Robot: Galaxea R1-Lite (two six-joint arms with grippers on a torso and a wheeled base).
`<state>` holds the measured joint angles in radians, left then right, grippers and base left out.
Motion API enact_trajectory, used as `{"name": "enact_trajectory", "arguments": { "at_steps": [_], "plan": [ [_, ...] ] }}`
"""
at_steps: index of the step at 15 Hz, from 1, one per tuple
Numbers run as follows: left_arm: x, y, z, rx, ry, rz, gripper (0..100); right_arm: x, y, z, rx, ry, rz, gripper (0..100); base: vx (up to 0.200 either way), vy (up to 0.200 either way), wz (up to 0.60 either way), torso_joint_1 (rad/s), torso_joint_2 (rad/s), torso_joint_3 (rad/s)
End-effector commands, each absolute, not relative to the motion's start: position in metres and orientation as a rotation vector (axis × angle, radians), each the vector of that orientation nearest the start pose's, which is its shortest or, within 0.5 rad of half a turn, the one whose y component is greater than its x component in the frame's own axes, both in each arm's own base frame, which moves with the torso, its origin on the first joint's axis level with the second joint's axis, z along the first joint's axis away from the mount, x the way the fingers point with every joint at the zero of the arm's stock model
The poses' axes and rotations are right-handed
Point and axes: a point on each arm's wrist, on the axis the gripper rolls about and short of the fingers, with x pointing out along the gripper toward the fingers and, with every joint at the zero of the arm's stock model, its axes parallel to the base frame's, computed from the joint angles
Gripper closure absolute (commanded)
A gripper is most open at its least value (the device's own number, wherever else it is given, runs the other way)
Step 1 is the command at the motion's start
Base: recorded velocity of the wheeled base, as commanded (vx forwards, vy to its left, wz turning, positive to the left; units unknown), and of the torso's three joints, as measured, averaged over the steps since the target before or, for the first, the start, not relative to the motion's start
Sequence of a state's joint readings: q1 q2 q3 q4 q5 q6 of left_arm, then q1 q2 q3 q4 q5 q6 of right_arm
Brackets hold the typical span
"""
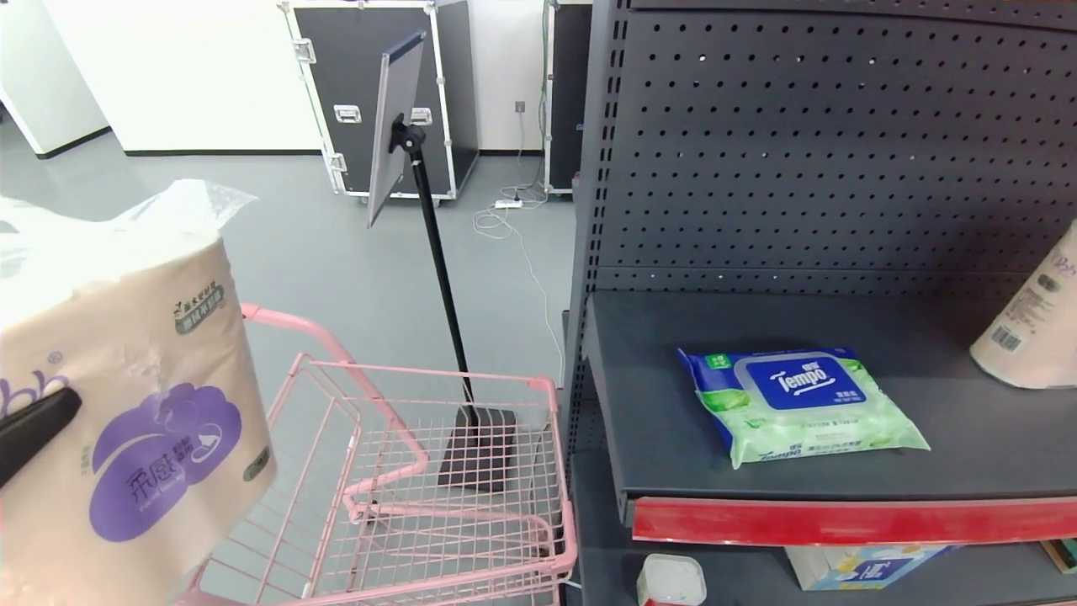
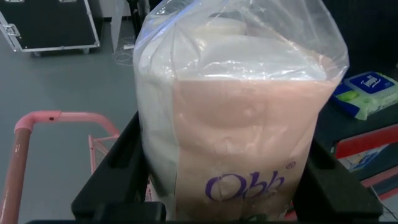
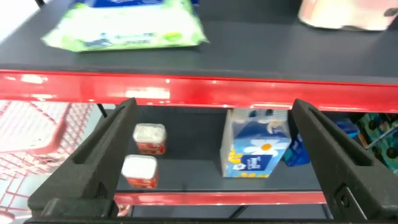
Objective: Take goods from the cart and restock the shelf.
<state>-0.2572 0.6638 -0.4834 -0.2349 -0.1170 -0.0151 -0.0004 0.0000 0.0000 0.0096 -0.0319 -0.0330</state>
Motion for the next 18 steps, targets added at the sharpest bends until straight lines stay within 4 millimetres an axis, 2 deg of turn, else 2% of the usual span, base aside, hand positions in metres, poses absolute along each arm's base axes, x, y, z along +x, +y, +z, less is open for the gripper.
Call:
{"name": "enact_trajectory", "arguments": {
  "at_steps": [1,18],
  "plan": [
    [0.049,-0.016,0.234,-0.019,-0.053,-0.376,100,-0.023,-0.001,0.075,-0.034,0.01,-0.034,0,0.0,-0.2,0.0,0.022,0.0,-0.007],
    [0.052,-0.017,0.246,-0.01,-0.082,-0.379,100,-0.023,-0.001,0.075,-0.035,0.01,-0.031,0,0.0,-0.2,0.0,0.002,0.0,0.003]
  ]
}}
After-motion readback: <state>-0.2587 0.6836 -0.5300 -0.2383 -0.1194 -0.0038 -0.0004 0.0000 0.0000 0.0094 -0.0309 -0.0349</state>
